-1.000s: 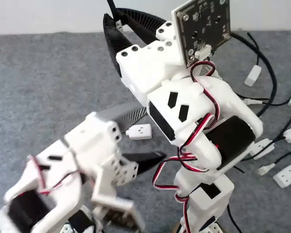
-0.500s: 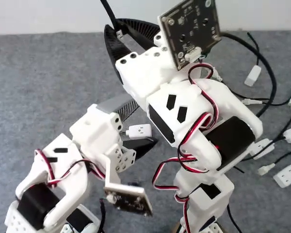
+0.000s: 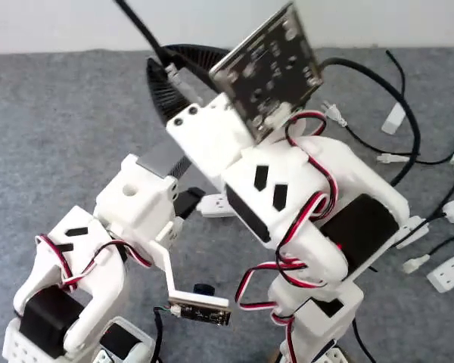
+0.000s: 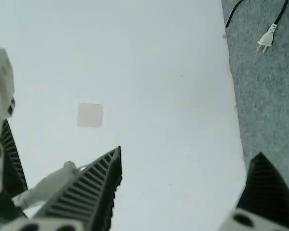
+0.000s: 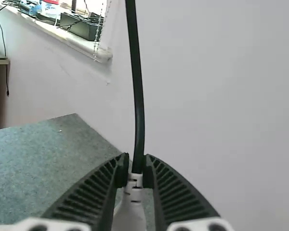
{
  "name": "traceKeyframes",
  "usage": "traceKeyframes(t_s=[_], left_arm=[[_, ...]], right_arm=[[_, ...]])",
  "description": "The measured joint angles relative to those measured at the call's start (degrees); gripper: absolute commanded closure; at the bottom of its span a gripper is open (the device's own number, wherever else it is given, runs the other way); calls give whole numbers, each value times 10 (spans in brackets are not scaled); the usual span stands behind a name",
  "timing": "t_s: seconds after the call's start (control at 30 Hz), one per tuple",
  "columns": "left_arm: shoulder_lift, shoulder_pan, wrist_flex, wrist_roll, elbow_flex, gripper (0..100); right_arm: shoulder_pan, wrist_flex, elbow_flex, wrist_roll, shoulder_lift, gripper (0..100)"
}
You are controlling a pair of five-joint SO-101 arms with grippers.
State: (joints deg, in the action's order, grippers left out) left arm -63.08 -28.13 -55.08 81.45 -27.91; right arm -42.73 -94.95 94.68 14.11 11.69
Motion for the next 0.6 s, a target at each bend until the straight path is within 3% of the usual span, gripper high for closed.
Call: traceKeyframes(t_s=[0.33, 0.6], left_arm=[[-108, 4, 7, 79, -106, 600], [-150, 11, 139, 84, -202, 600]], right_arm=[[-32, -2, 0, 11, 0, 991], [-56, -20, 0, 11, 0, 991]])
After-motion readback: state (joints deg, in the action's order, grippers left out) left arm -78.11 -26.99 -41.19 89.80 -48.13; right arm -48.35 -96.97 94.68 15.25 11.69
